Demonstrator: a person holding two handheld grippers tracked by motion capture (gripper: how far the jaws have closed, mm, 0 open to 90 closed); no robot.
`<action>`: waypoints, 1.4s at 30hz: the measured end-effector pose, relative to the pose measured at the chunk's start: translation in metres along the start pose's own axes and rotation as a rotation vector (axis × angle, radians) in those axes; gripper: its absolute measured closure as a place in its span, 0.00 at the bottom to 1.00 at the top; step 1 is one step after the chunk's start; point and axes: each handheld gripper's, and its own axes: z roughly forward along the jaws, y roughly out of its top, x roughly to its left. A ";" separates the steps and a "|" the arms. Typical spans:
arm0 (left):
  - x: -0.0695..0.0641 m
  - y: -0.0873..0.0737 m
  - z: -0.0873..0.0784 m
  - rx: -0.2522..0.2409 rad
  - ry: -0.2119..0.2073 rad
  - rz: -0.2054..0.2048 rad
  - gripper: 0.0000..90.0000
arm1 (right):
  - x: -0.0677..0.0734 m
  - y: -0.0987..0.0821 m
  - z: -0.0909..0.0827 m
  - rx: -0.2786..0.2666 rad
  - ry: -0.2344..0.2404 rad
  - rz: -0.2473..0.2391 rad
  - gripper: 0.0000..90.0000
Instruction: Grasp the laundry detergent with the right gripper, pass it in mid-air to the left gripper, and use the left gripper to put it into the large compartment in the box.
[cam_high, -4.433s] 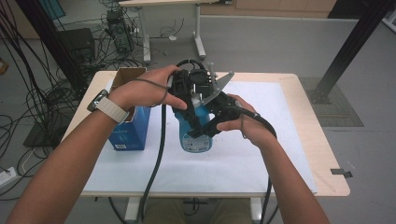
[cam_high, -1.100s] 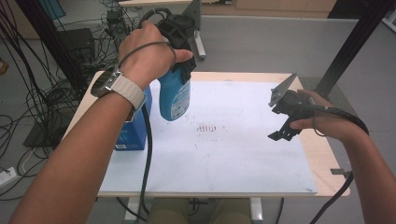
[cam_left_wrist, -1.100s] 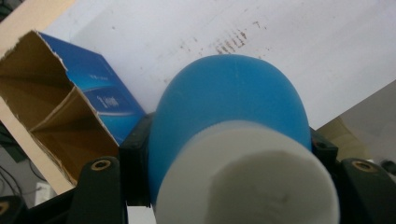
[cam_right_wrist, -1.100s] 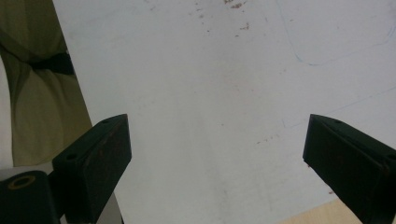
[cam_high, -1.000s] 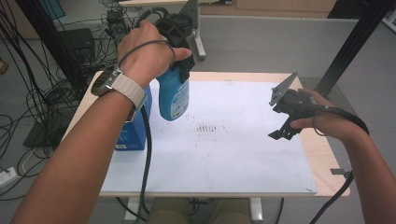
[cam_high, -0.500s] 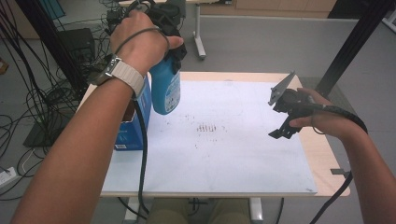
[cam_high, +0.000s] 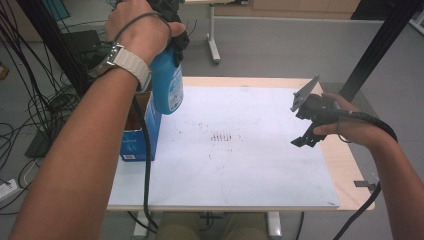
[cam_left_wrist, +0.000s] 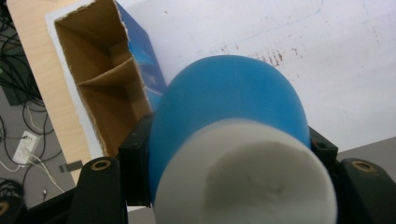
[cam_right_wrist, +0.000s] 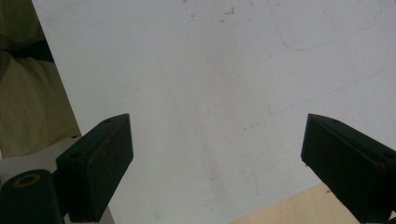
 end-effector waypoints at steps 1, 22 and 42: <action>0.002 0.000 -0.001 -0.001 0.000 -0.007 0.42 | 0.000 -0.001 0.000 -0.001 -0.002 0.001 0.10; 0.035 0.003 -0.010 0.005 0.021 -0.120 0.42 | -0.007 -0.002 0.004 0.002 0.010 0.004 0.10; 0.071 0.000 0.004 0.019 0.045 -0.185 0.42 | -0.013 -0.003 0.012 0.011 0.021 0.022 0.10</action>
